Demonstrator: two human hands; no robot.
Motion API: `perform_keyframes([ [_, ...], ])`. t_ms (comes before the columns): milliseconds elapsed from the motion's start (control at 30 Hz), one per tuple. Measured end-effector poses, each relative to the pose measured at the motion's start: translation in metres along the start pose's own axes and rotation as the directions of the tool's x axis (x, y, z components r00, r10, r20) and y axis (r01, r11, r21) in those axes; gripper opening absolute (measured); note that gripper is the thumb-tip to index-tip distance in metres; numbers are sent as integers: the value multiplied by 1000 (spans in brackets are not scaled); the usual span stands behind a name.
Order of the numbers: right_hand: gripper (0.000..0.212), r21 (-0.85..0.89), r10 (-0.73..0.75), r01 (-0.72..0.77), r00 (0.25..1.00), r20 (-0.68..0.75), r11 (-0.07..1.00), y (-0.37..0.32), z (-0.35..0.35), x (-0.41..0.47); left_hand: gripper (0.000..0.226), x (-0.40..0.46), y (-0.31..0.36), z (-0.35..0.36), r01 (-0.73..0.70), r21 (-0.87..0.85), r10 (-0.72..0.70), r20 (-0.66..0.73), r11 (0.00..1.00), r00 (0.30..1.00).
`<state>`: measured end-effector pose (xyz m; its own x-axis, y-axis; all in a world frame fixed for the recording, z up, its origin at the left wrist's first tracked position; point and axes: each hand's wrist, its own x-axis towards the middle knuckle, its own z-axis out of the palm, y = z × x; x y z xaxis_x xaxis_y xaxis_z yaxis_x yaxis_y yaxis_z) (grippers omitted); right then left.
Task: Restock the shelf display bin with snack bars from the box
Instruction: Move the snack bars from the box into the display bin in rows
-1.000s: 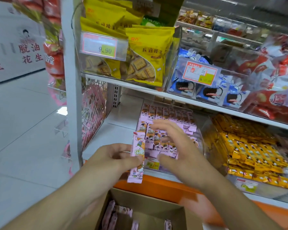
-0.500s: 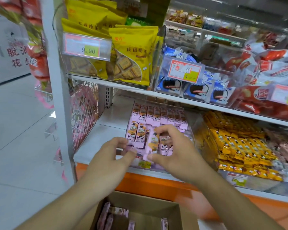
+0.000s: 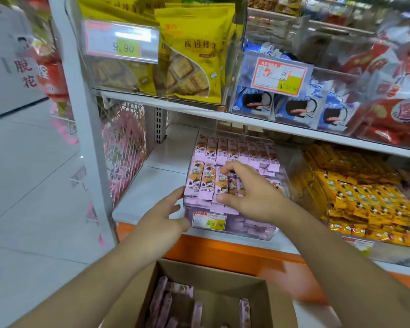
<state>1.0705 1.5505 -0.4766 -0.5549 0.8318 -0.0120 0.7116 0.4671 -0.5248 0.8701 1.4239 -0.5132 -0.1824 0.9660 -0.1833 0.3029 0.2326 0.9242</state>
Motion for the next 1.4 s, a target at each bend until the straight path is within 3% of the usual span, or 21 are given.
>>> perform_keyframes([
  [133, 61, -36, -81, 76, 987, -137, 996, -2, -2, -18, 75, 0, -5, -2, -27, 3, 27, 12, 1000, 1000],
  [267, 31, -15, -204, 208, 942, -266, 978, -15, -6, -53, 62, -5, -12, -4, -27, -21, 27, -7, 999, 1000],
  [400, 16, 83, -246, 252, 966, -79, 964, -25, 22, -87, 62, -15, -48, -8, 32, 26, -31, -26, 999, 999],
  [567, 21, -96, -77, 114, 941, 328, 989, 4, 102, -98, 68, -28, -109, -16, 102, 275, -129, 81, 956, 988],
  [667, 29, -144, 113, -52, 881, 460, 988, 33, 149, -91, 74, -24, -145, -19, 191, 349, -231, 74, 918, 970],
  [733, 37, -124, 211, -173, 858, 468, 977, 51, 177, -89, 68, -20, -165, -13, 193, 396, -243, 79, 898, 967],
  [833, 51, -33, 327, -359, 806, 493, 933, 77, 222, -83, 41, -13, -201, 4, 124, 448, -187, 98, 885, 977],
  [933, 67, 42, 296, -367, 807, 512, 929, 99, 272, -74, 60, -2, -254, 24, 122, 431, -183, 103, 894, 978],
  [1000, 87, 80, 237, -321, 824, 515, 944, 115, 307, -69, 52, -2, -276, 36, 109, 351, -152, 98, 930, 983],
  [1133, 94, 201, 173, -301, 858, 484, 932, 136, 370, -56, 45, -4, -288, 53, 170, 150, -175, 19, 974, 984],
  [1233, 95, 291, 135, -264, 908, 396, 920, 123, 397, -44, 45, -4, -293, 57, 190, 90, -190, -15, 978, 982],
  [1300, 98, 366, 177, -303, 924, 339, 880, 106, 408, -33, 45, -3, -297, 57, 194, 73, -192, -24, 978, 981],
  [1400, 99, 470, 265, -442, 879, 396, 764, 89, 414, -22, 45, -4, -301, 57, 214, 63, -213, -32, 975, 977],
])
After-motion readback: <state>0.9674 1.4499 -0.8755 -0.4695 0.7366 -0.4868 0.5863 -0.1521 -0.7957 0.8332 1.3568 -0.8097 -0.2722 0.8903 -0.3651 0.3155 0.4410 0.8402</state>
